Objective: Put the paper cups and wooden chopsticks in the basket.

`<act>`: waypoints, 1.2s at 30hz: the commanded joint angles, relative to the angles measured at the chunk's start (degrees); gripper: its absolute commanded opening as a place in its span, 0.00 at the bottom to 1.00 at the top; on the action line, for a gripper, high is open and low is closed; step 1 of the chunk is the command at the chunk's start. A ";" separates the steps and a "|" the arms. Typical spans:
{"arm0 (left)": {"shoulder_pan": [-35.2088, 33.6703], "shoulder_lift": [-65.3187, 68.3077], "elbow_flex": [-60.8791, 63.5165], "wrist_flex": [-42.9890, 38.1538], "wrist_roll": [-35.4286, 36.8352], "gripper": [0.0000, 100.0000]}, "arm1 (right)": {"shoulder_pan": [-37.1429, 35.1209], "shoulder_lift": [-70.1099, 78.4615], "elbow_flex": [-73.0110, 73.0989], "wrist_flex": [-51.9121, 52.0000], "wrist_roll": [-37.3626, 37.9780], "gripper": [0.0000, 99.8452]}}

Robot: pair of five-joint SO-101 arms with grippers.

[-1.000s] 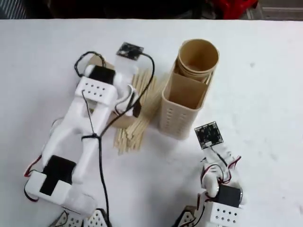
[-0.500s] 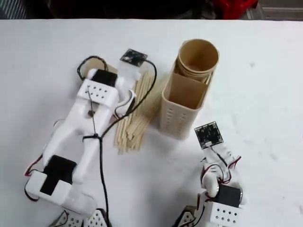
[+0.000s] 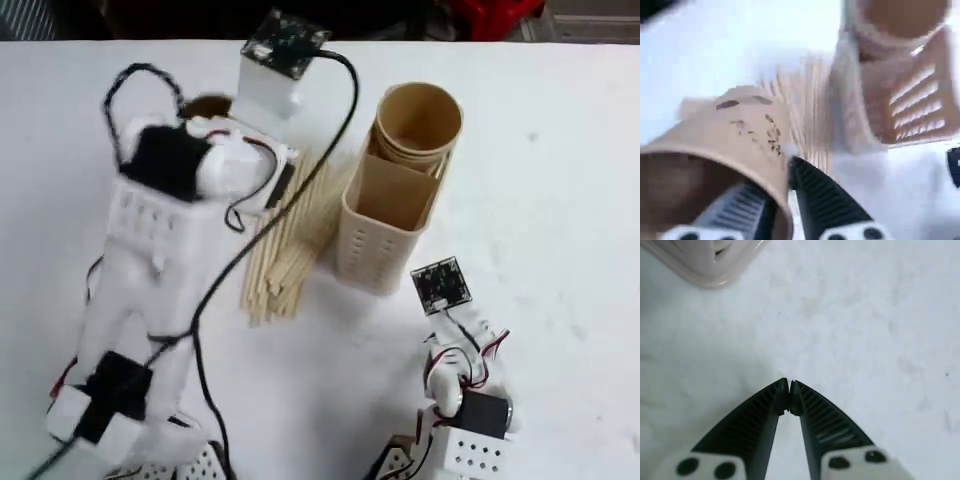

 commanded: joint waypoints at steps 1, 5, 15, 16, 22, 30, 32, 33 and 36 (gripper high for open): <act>5.32 -1.45 -7.82 -2.37 -0.79 0.02 | -0.31 -0.66 0.53 -0.22 0.44 0.02; 8.48 2.51 -11.87 -7.91 -0.79 0.02 | -0.31 -0.66 0.53 -0.22 0.44 0.02; 13.32 17.71 -25.14 -13.80 -1.14 0.02 | -0.40 -0.66 0.53 -0.22 0.44 0.02; 13.67 19.38 -26.73 -13.89 -1.14 0.02 | -0.40 -0.66 0.53 -0.22 0.44 0.02; 14.20 28.62 -34.55 -13.89 -1.14 0.02 | -0.40 -0.66 0.53 -0.22 0.44 0.02; 18.77 33.54 -39.74 -13.36 -2.37 0.02 | -0.40 -0.66 0.53 -0.22 0.44 0.02; 19.38 33.71 -37.89 -13.36 -3.78 0.02 | -0.40 -0.66 0.53 -0.22 0.44 0.02; 19.38 33.71 -36.75 -13.63 -3.96 0.02 | -0.40 -0.66 0.53 -0.22 0.44 0.02; 18.95 33.63 -35.16 -13.45 -4.04 0.02 | -0.40 -0.66 0.53 -0.22 0.44 0.02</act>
